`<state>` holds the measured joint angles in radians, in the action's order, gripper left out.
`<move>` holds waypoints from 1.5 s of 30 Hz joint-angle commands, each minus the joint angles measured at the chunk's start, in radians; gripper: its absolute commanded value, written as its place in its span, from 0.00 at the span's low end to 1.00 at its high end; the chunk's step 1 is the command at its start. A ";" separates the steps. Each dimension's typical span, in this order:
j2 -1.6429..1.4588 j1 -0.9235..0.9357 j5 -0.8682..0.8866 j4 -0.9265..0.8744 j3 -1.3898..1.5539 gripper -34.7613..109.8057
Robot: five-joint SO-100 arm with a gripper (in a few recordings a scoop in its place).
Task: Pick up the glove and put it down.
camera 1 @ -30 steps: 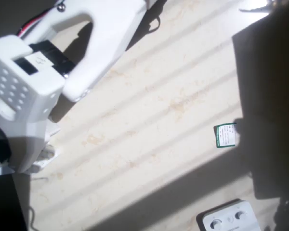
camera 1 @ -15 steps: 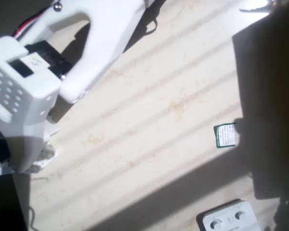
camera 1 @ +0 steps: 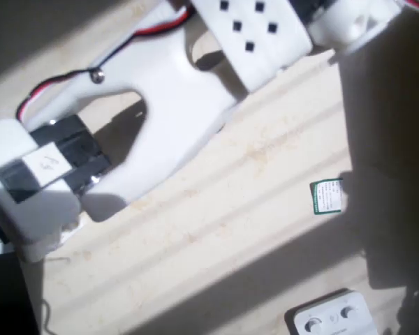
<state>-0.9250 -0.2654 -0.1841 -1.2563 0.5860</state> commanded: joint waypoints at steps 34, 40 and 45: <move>0.141 0.594 -0.195 -0.129 -0.020 0.24; 0.213 0.594 -0.195 -0.129 -0.020 0.24; 0.204 0.594 -0.193 -0.129 -0.031 0.24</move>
<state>-0.7072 0.3191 -0.3758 -1.3775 0.5814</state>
